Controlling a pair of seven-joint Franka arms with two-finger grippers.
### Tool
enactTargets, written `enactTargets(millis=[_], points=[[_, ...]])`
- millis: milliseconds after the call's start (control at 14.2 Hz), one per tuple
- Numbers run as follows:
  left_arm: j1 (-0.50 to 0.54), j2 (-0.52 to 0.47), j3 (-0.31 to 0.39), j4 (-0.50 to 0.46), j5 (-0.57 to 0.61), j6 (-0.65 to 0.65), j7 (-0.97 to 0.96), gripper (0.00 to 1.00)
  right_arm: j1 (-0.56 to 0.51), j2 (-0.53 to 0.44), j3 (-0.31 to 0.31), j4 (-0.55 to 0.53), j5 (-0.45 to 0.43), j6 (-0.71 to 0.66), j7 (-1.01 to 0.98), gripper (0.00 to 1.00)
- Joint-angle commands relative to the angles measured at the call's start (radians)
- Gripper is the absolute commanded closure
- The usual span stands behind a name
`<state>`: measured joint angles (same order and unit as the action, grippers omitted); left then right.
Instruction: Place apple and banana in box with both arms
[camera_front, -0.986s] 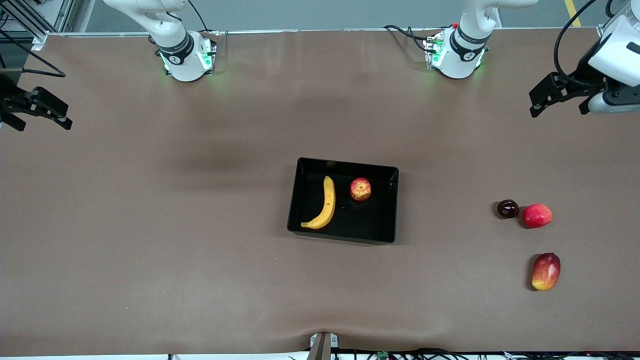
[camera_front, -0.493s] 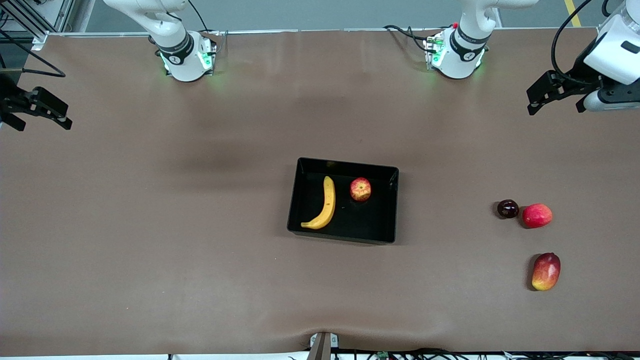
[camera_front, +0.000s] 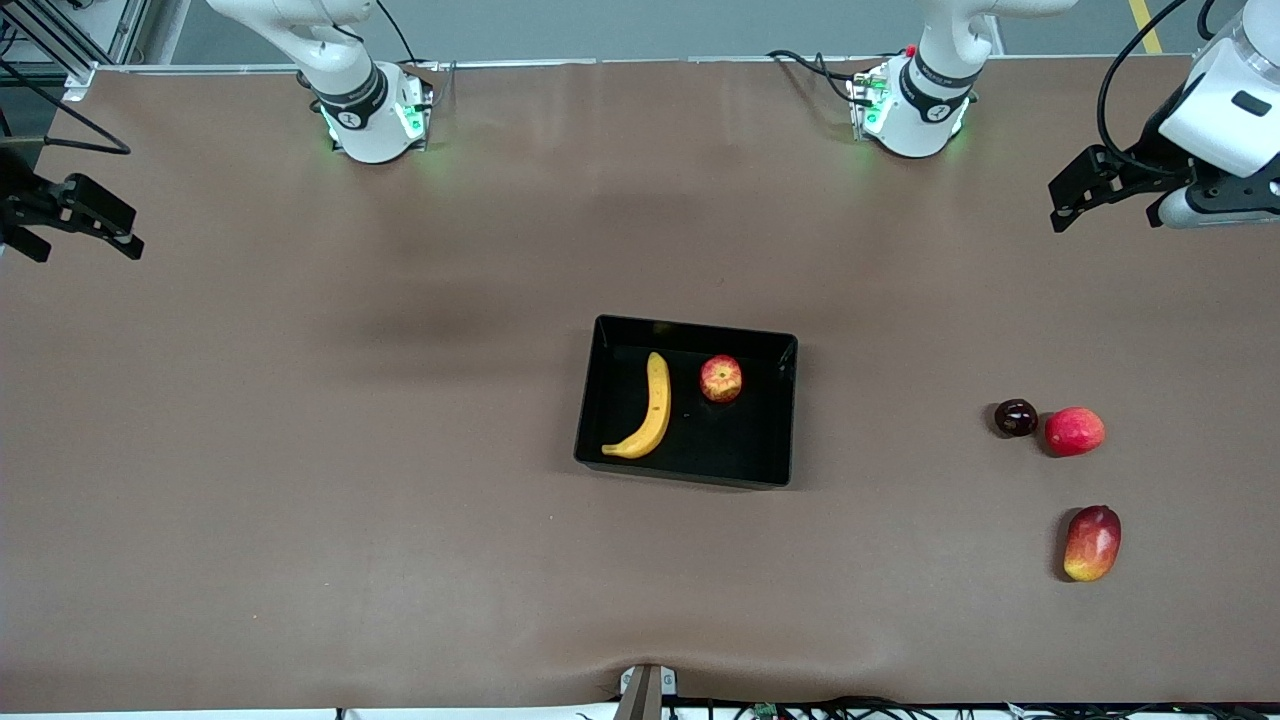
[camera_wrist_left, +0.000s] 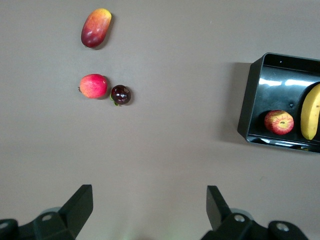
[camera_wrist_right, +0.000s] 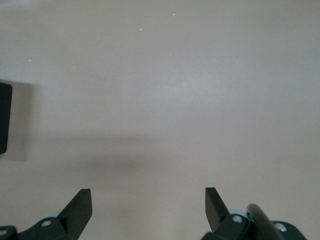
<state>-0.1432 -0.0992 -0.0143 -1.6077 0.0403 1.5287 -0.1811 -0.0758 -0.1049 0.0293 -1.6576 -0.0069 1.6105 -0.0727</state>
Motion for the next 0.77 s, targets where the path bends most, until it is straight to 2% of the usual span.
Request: enactTargets(millis=[0,704], points=[[-0.004,-0.014,0.010,-0.003,-0.020,0.007,0.018,0.00,-0.025,-0.012,0.009,0.002,0.008,-0.012,-0.013,0.00],[-0.009,-0.008,0.010,0.006,-0.016,0.008,0.018,0.00,-0.030,-0.012,0.011,0.002,0.008,-0.023,-0.012,0.00]])
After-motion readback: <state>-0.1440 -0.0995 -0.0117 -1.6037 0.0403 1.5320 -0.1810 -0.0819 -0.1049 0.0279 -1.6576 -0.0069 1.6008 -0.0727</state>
